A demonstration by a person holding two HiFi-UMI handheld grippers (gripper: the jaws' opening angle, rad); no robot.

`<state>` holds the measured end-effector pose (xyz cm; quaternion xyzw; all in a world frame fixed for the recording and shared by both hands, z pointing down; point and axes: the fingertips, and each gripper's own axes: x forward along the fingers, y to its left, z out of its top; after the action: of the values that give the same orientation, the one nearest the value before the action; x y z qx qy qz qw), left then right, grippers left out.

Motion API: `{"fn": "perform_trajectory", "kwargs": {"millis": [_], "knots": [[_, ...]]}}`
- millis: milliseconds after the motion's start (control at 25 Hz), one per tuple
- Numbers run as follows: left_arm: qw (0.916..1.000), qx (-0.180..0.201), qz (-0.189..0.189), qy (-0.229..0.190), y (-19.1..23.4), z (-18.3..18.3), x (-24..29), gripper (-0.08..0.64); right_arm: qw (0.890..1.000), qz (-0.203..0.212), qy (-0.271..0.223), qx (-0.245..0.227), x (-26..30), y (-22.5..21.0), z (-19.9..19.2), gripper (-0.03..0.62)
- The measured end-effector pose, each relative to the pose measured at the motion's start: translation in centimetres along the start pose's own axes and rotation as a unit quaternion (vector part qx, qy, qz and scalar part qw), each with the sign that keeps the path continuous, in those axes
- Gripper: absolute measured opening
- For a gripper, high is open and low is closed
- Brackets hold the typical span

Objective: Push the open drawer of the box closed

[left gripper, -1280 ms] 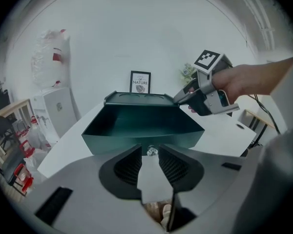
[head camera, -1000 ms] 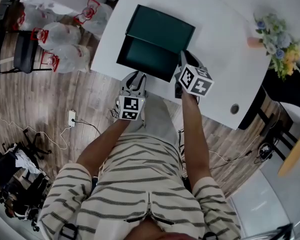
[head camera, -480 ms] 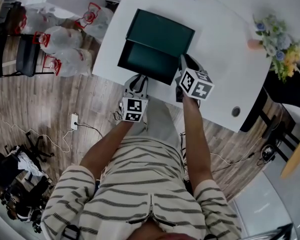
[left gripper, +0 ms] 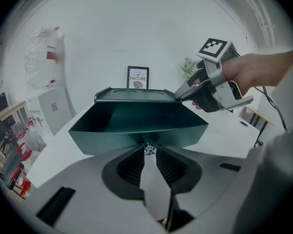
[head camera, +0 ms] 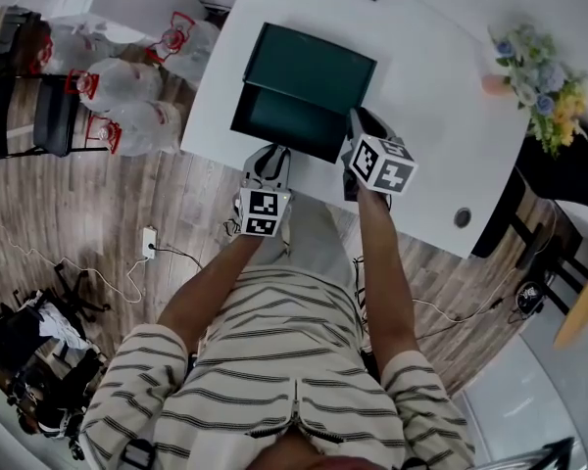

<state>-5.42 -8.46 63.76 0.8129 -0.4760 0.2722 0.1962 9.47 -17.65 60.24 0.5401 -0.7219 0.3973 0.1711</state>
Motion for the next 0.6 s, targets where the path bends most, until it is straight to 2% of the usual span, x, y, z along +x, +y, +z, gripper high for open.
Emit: {"fn": "perform_trajectory", "kwargs": {"millis": [600], "knots": [[1.0, -0.001, 0.008, 0.0, 0.23, 0.84, 0.81, 0.074, 1.0, 0.005, 0.0, -0.008, -0.01, 0.07, 0.0, 0.075]]}}
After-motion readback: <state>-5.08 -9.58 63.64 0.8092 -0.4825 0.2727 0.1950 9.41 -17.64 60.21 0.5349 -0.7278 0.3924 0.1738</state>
